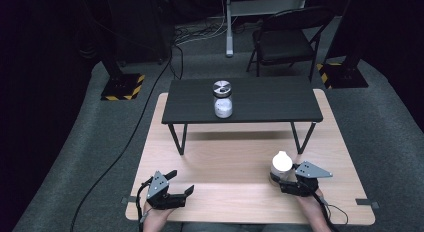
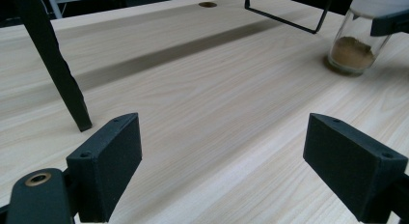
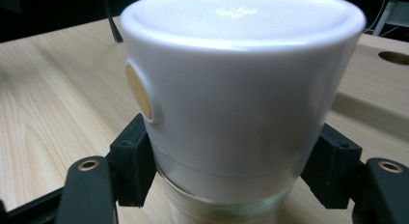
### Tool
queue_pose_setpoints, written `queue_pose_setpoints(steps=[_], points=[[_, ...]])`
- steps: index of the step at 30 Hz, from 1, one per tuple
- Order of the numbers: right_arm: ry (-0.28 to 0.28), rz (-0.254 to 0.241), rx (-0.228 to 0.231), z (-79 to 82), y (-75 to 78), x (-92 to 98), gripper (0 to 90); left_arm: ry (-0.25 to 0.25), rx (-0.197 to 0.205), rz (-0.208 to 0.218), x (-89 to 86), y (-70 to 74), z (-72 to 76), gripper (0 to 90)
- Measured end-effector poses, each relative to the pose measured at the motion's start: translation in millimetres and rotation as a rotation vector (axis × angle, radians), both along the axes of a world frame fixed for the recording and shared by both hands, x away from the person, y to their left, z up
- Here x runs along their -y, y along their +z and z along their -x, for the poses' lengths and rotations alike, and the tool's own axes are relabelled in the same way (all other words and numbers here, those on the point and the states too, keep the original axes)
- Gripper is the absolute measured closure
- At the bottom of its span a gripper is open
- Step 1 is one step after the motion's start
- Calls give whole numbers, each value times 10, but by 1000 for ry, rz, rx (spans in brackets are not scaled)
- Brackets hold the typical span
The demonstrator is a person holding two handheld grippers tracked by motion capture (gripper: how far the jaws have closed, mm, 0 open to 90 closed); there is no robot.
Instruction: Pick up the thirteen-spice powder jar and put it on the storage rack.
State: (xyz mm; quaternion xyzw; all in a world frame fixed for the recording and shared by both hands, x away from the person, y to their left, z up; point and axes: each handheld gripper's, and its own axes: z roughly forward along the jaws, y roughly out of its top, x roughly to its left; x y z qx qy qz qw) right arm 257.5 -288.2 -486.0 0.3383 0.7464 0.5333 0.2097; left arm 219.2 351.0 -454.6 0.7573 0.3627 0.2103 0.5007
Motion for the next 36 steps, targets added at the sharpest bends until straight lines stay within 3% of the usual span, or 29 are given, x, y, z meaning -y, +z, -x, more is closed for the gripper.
queue_pose_setpoints(steps=[19, 27, 36], points=[[37, -22, 29, -207, 453, -11, 296, -8, -2, -4, 12, -3, -9, 126], [67, -39, 24, -340, 799, -15, 296, -10, -4, -6, 14, -2, -13, 126], [77, -11, 39, -420, 1088, -93, 297, -11, -4, -9, 17, -2, -13, 126]])
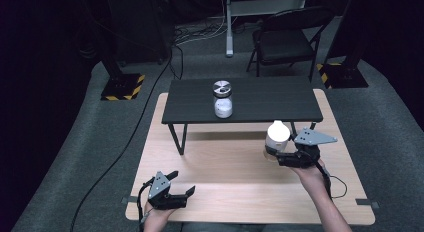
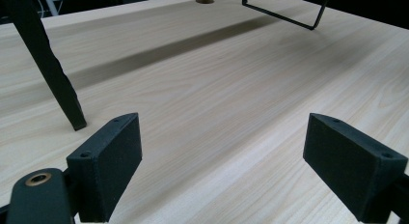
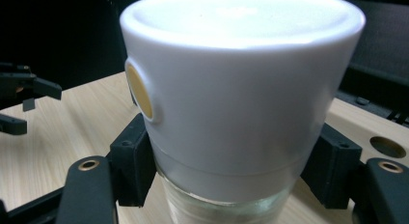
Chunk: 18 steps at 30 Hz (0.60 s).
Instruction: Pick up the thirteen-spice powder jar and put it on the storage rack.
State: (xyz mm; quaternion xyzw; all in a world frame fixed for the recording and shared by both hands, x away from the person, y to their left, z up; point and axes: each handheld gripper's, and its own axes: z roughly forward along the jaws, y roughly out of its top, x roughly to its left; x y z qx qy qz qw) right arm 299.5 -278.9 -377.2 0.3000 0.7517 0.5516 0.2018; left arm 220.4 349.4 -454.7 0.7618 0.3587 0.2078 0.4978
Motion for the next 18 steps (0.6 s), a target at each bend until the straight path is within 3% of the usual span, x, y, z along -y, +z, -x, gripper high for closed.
queue_pose_setpoints(steps=[10, 18], points=[[0, -30, -11, -130, 254, -47, 297, 2, -4, 2, 0, -5, -3, 127], [-14, -27, 0, -171, 452, -89, 297, 4, -4, 0, -13, -2, -4, 127]])
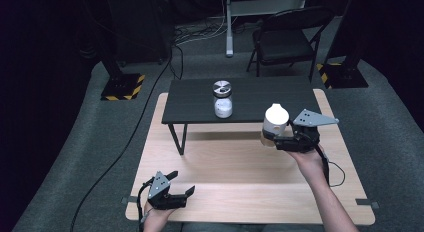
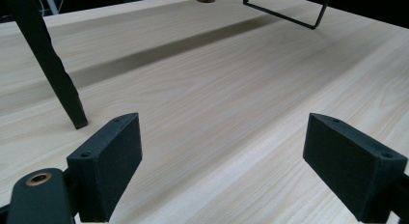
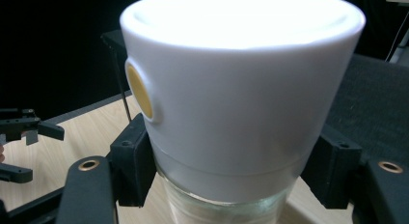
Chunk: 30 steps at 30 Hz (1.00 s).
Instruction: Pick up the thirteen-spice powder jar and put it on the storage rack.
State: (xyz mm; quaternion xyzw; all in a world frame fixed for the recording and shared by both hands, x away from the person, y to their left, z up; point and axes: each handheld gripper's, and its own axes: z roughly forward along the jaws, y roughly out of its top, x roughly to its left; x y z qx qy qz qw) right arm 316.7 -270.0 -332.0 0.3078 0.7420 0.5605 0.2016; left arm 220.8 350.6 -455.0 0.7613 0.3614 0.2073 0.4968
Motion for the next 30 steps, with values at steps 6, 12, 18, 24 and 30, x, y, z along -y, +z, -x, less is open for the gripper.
queue_pose_setpoints(steps=[6, 12, 18, 24, 30], points=[[-2, 9, 19, -40, 155, -34, 297, 3, 0, 5, -1, -4, 6, 127], [-19, -8, 24, -114, 246, -35, 297, 0, -1, 3, -5, -3, -2, 127], [-36, -21, 17, -198, 289, -39, 297, 2, 1, 7, -4, -5, 7, 128], [-53, -7, 26, -259, 340, -65, 297, 2, 0, 11, -11, -8, 4, 128], [-70, 0, 19, -369, 361, -86, 297, -2, -1, 8, -12, -8, -5, 128]])
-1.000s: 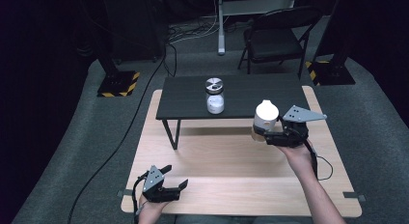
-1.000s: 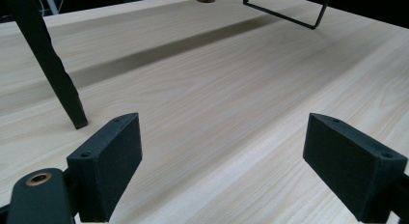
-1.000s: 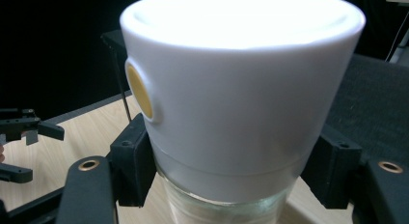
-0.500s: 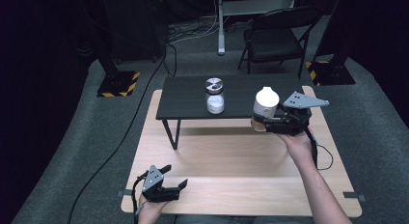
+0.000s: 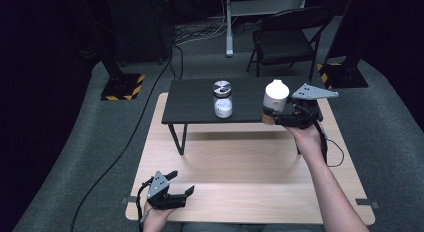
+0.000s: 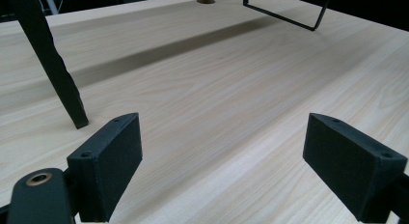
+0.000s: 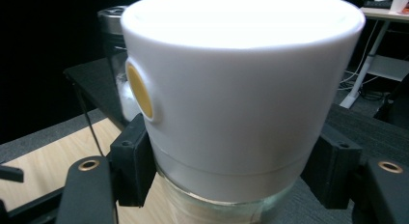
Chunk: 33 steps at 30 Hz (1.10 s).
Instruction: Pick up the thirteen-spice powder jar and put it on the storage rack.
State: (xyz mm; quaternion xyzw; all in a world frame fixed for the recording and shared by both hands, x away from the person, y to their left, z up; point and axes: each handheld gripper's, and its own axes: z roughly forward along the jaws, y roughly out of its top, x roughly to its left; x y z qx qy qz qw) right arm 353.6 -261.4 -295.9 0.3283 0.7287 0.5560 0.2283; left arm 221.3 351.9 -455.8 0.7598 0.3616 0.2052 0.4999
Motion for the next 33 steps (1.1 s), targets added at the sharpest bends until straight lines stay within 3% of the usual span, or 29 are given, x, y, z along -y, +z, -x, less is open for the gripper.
queue_pose_setpoints(steps=[11, 19, 27, 33], points=[[-33, 5, -24, -230, 48, -61, 297, -2, -1, 5, -7, -5, -2, 128], [-24, -4, -25, -336, 27, -40, 294, -3, -2, 5, -12, -3, -5, 128], [-34, -38, -25, -282, -19, -6, 206, -3, -1, 8, -15, -6, -6, 128], [-36, 7, -21, -144, 10, 26, 176, -3, -3, 8, -7, -3, -3, 128]])
